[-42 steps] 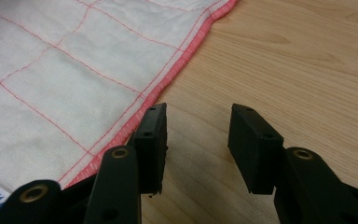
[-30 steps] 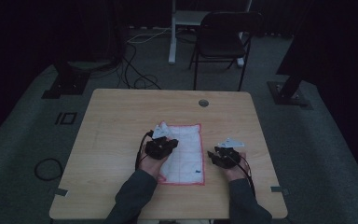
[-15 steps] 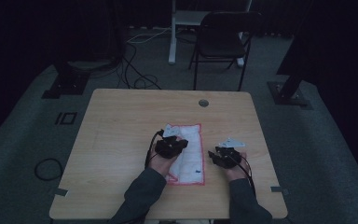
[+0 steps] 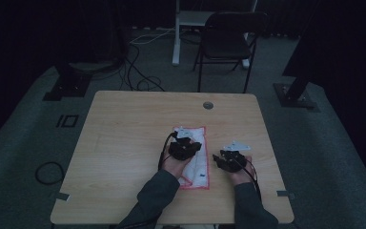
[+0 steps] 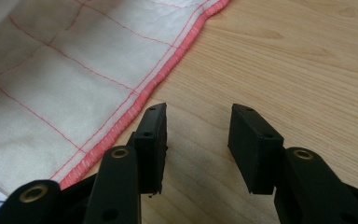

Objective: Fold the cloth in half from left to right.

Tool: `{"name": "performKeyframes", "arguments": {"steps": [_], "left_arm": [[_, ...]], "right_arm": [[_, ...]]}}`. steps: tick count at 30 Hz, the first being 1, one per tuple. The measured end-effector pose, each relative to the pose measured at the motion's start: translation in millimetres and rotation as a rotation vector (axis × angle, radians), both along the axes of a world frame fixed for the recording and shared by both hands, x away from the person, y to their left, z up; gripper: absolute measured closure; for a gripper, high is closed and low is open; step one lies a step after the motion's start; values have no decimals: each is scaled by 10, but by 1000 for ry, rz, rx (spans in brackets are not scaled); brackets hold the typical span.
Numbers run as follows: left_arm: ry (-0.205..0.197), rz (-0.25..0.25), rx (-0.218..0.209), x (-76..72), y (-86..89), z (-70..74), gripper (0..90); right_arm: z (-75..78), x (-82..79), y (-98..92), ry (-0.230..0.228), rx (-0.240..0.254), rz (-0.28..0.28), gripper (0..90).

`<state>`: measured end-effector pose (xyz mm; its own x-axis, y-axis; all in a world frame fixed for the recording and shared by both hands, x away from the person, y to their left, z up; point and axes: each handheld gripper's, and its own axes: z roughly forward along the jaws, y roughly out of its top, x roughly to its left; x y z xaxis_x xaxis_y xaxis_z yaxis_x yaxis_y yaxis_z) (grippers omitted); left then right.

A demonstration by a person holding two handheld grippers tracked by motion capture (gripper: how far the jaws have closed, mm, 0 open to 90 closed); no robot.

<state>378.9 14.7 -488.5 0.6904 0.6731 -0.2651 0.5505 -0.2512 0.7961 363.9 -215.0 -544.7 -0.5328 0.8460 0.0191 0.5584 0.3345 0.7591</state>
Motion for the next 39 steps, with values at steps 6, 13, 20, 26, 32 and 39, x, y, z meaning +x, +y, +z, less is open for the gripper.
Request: {"name": "performKeyframes", "arguments": {"steps": [6,13,20,26,32,39], "left_arm": [[-19,-4,4,-58,150,58,716],[-43,17,52,-179,390,45,711],[-39,50,90,-283,615,-56,703],[-34,71,103,-357,749,-147,701],[-24,68,113,-453,846,-269,693],[-10,76,131,-548,922,-399,683]], "right_arm": [[37,-9,19,2,36,10,571],[99,-20,124,-18,45,31,571],[152,21,261,-35,39,57,574],[205,68,384,-44,39,79,580],[219,127,507,-53,32,99,580],[224,184,589,-54,21,112,580]]}}
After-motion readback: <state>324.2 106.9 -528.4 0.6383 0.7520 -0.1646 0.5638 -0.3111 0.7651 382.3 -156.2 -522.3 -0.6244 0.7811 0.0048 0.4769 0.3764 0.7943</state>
